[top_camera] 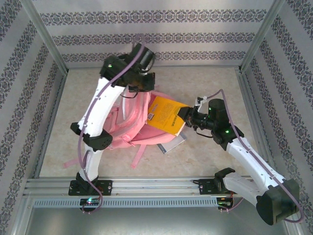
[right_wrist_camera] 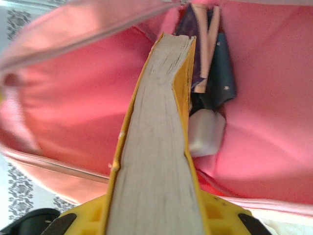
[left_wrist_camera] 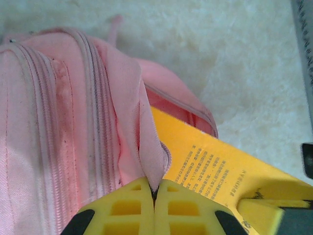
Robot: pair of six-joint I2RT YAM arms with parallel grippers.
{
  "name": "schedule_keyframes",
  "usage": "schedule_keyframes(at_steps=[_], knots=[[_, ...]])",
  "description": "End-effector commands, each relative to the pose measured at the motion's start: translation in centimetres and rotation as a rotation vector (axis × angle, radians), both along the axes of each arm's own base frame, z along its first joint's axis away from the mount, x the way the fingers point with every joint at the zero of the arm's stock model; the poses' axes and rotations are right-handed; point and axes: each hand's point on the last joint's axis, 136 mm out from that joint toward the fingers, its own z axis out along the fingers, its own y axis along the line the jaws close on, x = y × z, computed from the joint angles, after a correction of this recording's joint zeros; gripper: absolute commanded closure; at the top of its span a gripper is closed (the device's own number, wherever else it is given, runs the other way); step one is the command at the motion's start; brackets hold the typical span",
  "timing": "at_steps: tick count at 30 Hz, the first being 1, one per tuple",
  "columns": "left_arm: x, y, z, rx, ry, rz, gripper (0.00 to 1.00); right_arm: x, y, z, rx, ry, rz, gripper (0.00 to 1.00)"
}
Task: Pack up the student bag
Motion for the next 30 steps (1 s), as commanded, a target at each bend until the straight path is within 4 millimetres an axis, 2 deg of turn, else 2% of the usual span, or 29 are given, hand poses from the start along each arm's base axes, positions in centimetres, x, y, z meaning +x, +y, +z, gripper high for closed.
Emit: schedule_keyframes(at_steps=[1, 3, 9, 15, 19, 23, 26, 30], knots=[[-4.2, 3.6, 2.8, 0.041, -0.023, -0.047, 1.0, -1.3, 0.9, 1.3, 0.002, -0.086, 0.105, 1.0], [-4.6, 4.1, 3.2, 0.059, -0.037, -0.079, 1.0, -1.5, 1.4, 1.4, 0.007, -0.086, 0.141, 1.0], [-5.5, 3.9, 4.8, 0.037, -0.095, -0.18, 1.0, -1.9, 3.7, 3.1, 0.03, -0.096, 0.253, 1.0], [-5.8, 3.8, 5.0, 0.042, -0.108, -0.228, 1.0, -0.8, 5.6, 4.6, 0.071, -0.08, 0.261, 1.0], [-5.6, 4.0, 5.1, 0.053, -0.122, -0.233, 1.0, -0.5, 6.9, 4.9, 0.069, -0.053, 0.283, 1.0], [-5.3, 4.3, 5.0, 0.062, -0.122, -0.221, 1.0, -0.3, 6.3, 5.4, 0.044, -0.047, 0.273, 1.0], [-5.2, 4.5, 5.0, 0.066, -0.123, -0.212, 1.0, -0.3, 4.9, 6.1, 0.011, -0.054, 0.25, 1.0], [-5.0, 4.8, 5.0, 0.069, -0.123, -0.2, 1.0, -0.5, 3.9, 8.0, 0.041, -0.064, 0.232, 1.0]])
